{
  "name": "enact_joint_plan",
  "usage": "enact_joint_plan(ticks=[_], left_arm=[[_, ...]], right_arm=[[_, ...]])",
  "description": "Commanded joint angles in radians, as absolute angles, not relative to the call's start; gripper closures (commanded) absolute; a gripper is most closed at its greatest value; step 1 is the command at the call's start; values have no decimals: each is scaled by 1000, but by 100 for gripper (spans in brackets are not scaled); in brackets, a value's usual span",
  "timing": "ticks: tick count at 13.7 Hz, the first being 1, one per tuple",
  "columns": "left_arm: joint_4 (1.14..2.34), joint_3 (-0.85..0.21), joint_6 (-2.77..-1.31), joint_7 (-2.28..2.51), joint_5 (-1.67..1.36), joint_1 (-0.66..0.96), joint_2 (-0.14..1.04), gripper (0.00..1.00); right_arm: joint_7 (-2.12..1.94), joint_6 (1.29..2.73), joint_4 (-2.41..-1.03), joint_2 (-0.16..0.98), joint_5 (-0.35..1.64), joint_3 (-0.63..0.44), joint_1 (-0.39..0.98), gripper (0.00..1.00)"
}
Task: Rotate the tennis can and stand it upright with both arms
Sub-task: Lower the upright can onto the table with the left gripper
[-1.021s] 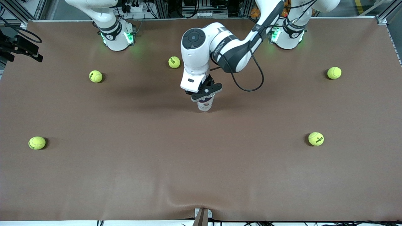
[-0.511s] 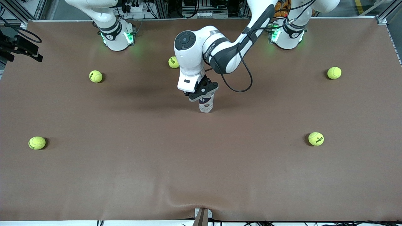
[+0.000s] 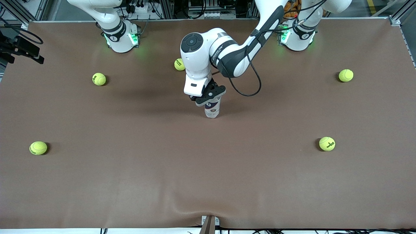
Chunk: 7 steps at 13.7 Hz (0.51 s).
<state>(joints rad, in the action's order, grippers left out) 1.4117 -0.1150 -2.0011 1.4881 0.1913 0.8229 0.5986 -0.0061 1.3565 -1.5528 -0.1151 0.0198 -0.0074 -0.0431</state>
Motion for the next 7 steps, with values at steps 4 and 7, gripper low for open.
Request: enact_joint_plan(ticks=[4,7], left_arm=[[1385,-110,-2010,1516,219,833,620,78],[1385,-110,-2010,1517,216,833,618,71]], right_arm=[[-3,1351,-1565,-138,9,-3,-51,0],[-3,1351,-1565,-138,9,-2,-51,0]])
